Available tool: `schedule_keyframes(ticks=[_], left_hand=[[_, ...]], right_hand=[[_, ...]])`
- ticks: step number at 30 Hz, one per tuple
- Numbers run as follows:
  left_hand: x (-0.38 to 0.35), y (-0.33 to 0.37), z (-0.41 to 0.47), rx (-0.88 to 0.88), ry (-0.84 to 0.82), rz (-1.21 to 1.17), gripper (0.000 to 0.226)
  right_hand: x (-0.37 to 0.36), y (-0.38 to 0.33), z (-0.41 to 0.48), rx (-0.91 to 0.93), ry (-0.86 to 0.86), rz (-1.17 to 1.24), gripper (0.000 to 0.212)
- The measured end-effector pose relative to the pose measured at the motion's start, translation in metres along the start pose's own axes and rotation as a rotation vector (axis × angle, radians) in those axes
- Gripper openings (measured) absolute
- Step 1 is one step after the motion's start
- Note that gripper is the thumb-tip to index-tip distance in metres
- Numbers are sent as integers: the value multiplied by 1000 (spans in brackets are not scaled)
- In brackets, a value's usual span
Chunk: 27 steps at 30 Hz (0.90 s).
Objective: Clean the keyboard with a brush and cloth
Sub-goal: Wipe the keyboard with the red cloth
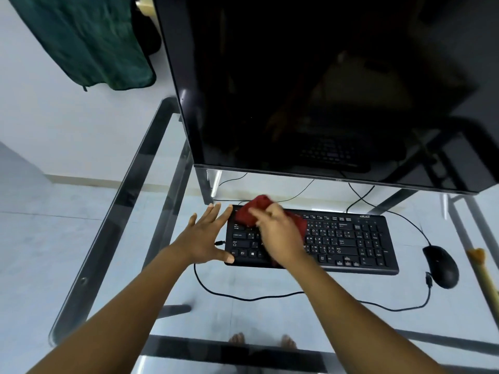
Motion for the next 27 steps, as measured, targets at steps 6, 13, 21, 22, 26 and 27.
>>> schedule_keyframes(ticks=[6,13,21,22,26,27], left_hand=[[0,0,0,5,-3,8,124],[-1,-1,0,10,-6,-8,124],[0,-3,0,-13,-5,25,124],[0,-2,0,-11,-6,22,124],[1,-2,0,-13,-5,54,124],[1,-2,0,-15,4,73,124]], right_hand=[[-18,-21,-3,-1,31,-20,34],[11,6,11,-129,118,-13,34],[2,-9,-28,174,-202,23,41],[9,4,-25,104,-81,30,42],[-2,4,-38,21,62,38,42],[-11,-8,-47,75,-26,48,42]])
Point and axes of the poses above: each hand's wrist, its own z-axis towards the middle knuckle, its own x-axis out of the back of the hand, y = z × x, the point moved 2 cm from there along z, towards the middle knuckle, and after that the axes turned 14 degrees about z, right-handed, at the moved point
